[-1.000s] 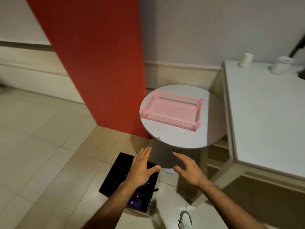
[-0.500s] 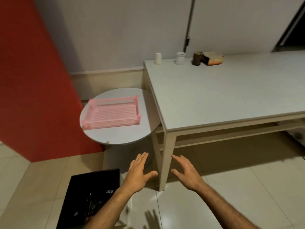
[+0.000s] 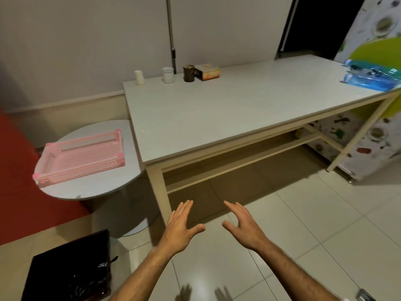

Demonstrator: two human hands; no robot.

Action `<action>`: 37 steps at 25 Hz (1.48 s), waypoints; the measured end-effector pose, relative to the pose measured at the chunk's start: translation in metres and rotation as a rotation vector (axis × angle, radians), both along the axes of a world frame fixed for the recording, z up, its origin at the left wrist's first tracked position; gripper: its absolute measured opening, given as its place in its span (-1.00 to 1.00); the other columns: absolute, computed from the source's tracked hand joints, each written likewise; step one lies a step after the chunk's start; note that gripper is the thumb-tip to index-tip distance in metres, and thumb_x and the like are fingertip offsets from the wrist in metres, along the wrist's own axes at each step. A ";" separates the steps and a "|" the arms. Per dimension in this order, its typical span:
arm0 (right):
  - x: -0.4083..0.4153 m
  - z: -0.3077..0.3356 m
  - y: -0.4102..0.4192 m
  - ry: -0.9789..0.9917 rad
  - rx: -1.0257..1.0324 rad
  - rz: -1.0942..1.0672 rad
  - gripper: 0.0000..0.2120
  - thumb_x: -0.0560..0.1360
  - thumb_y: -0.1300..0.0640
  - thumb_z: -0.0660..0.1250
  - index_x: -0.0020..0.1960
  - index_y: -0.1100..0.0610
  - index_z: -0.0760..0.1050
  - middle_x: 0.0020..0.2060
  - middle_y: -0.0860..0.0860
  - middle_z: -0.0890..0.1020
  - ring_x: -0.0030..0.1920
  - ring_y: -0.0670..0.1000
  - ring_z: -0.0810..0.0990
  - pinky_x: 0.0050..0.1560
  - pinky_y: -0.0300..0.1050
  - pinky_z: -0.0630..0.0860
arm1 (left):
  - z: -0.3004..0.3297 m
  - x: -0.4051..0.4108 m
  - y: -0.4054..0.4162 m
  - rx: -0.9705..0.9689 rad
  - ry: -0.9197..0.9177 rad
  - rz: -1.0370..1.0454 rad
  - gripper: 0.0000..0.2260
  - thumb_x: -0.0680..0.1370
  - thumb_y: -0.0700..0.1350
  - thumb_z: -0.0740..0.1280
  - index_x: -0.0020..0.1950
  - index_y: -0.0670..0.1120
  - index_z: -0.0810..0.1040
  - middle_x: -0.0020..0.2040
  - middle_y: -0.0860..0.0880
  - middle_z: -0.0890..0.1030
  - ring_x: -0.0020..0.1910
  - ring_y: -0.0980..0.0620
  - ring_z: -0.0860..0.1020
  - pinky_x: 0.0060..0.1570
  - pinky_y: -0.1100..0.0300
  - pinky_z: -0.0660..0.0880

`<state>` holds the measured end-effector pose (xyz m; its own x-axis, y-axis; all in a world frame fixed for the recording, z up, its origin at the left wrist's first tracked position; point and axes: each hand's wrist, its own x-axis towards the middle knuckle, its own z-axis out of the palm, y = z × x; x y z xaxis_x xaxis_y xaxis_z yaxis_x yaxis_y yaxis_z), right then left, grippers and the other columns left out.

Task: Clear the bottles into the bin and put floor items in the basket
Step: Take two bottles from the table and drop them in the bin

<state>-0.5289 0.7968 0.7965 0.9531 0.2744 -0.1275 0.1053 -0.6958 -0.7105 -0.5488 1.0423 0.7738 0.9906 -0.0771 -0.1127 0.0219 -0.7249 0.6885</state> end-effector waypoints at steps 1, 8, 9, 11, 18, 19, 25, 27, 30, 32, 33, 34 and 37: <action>-0.004 0.000 -0.019 0.003 -0.001 -0.028 -0.40 0.57 -0.06 0.30 0.57 -0.17 0.19 0.55 -0.22 0.23 0.58 -0.16 0.01 0.49 -0.17 0.06 | 0.000 0.000 -0.020 -0.002 -0.002 -0.026 -0.15 0.48 0.38 0.31 0.64 0.13 0.02 0.64 0.12 0.05 0.61 0.15 -0.09 0.59 0.00 -0.08; -0.039 -0.002 -0.133 0.040 0.049 -0.248 -0.39 0.57 -0.09 0.27 0.57 -0.21 0.16 0.56 -0.21 0.21 0.58 -0.17 -0.01 0.44 -0.20 0.05 | 0.006 0.014 -0.141 0.002 0.001 -0.269 -0.10 0.42 0.49 0.20 0.64 0.11 0.02 0.64 0.12 0.06 0.61 0.15 -0.10 0.55 0.07 -0.14; -0.041 -0.002 -0.145 0.044 0.055 -0.280 -0.39 0.57 -0.09 0.28 0.57 -0.21 0.16 0.56 -0.21 0.20 0.58 -0.17 -0.01 0.43 -0.20 0.04 | 0.009 0.019 -0.155 0.002 -0.002 -0.299 -0.11 0.43 0.48 0.21 0.64 0.12 0.02 0.64 0.13 0.06 0.61 0.15 -0.09 0.55 0.07 -0.14; -0.044 0.001 -0.169 0.041 0.070 -0.349 -0.40 0.58 -0.09 0.29 0.56 -0.22 0.16 0.56 -0.21 0.20 0.58 -0.18 -0.02 0.45 -0.18 0.05 | 0.014 0.032 -0.184 -0.002 -0.004 -0.362 -0.11 0.44 0.47 0.21 0.64 0.11 0.02 0.64 0.13 0.05 0.61 0.15 -0.09 0.56 0.06 -0.14; 0.001 0.029 -0.248 -0.038 0.075 -0.523 -0.40 0.58 -0.09 0.30 0.55 -0.24 0.17 0.55 -0.24 0.21 0.58 -0.20 -0.01 0.44 -0.16 0.05 | 0.042 0.118 -0.267 -0.088 -0.063 -0.484 -0.13 0.44 0.43 0.24 0.64 0.08 0.08 0.63 0.10 0.10 0.61 0.12 -0.04 0.58 -0.01 -0.09; 0.012 0.032 -0.259 -0.047 0.064 -0.537 -0.40 0.58 -0.09 0.30 0.56 -0.24 0.17 0.55 -0.24 0.21 0.58 -0.20 -0.01 0.44 -0.17 0.04 | 0.045 0.134 -0.278 -0.082 -0.077 -0.502 -0.13 0.44 0.42 0.25 0.64 0.08 0.08 0.63 0.09 0.11 0.61 0.11 -0.03 0.59 -0.03 -0.07; 0.098 0.046 -0.323 -0.095 0.005 -0.611 -0.40 0.59 -0.09 0.30 0.57 -0.22 0.16 0.57 -0.18 0.20 0.59 -0.15 -0.01 0.49 -0.10 0.07 | 0.066 0.243 -0.356 -0.081 -0.128 -0.632 -0.09 0.41 0.50 0.19 0.63 0.08 0.07 0.64 0.06 0.11 0.62 0.08 -0.02 0.59 -0.10 -0.02; 0.134 0.059 -0.347 -0.143 -0.031 -0.627 -0.40 0.59 -0.10 0.30 0.57 -0.21 0.15 0.58 -0.18 0.20 0.59 -0.14 0.00 0.49 -0.11 0.05 | 0.083 0.281 -0.380 -0.091 -0.174 -0.664 -0.04 0.37 0.55 0.15 0.63 0.07 0.08 0.64 0.05 0.12 0.62 0.07 0.01 0.58 -0.11 0.02; 0.193 0.090 -0.389 -0.227 -0.065 -0.666 -0.38 0.59 -0.11 0.30 0.58 -0.21 0.13 0.58 -0.19 0.19 0.59 -0.14 0.01 0.49 -0.11 0.05 | 0.118 0.344 -0.420 -0.072 -0.254 -0.724 -0.02 0.36 0.58 0.11 0.63 0.05 0.08 0.63 0.03 0.13 0.62 0.05 0.03 0.58 -0.08 0.02; 0.230 0.108 -0.418 -0.281 -0.083 -0.671 -0.37 0.58 -0.13 0.29 0.58 -0.22 0.12 0.57 -0.21 0.19 0.58 -0.16 0.01 0.48 -0.12 0.05 | 0.140 0.382 -0.451 -0.089 -0.300 -0.747 -0.04 0.38 0.57 0.12 0.64 0.05 0.10 0.63 0.03 0.13 0.61 0.06 0.05 0.58 -0.09 0.04; 0.250 0.118 -0.434 -0.305 -0.093 -0.666 -0.37 0.58 -0.14 0.29 0.58 -0.22 0.12 0.57 -0.22 0.18 0.58 -0.18 0.01 0.47 -0.12 0.05 | 0.153 0.401 -0.467 -0.096 -0.334 -0.760 -0.05 0.40 0.56 0.13 0.63 0.04 0.11 0.63 0.02 0.15 0.61 0.05 0.07 0.57 -0.10 0.07; 0.265 0.127 -0.445 -0.320 -0.101 -0.662 -0.37 0.58 -0.15 0.28 0.58 -0.22 0.11 0.57 -0.24 0.17 0.57 -0.21 -0.01 0.47 -0.11 0.04 | 0.163 0.416 -0.480 -0.097 -0.374 -0.768 -0.07 0.41 0.55 0.13 0.63 0.03 0.12 0.63 0.02 0.16 0.60 0.05 0.09 0.57 -0.09 0.10; 0.333 0.152 -0.502 -0.385 -0.118 -0.646 -0.35 0.57 -0.18 0.26 0.59 -0.22 0.08 0.57 -0.26 0.14 0.56 -0.23 -0.06 0.49 -0.07 0.04 | 0.191 0.477 -0.539 -0.085 -0.439 -0.751 -0.14 0.45 0.53 0.11 0.63 0.11 0.08 0.64 0.06 0.11 0.59 0.12 0.06 0.57 0.00 0.04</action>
<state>-0.1962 0.2947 0.9480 0.9028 -0.3478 0.2530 -0.1231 -0.7727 -0.6228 -0.0717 0.5034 0.9651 0.6268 -0.7181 0.3024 -0.7208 -0.3870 0.5751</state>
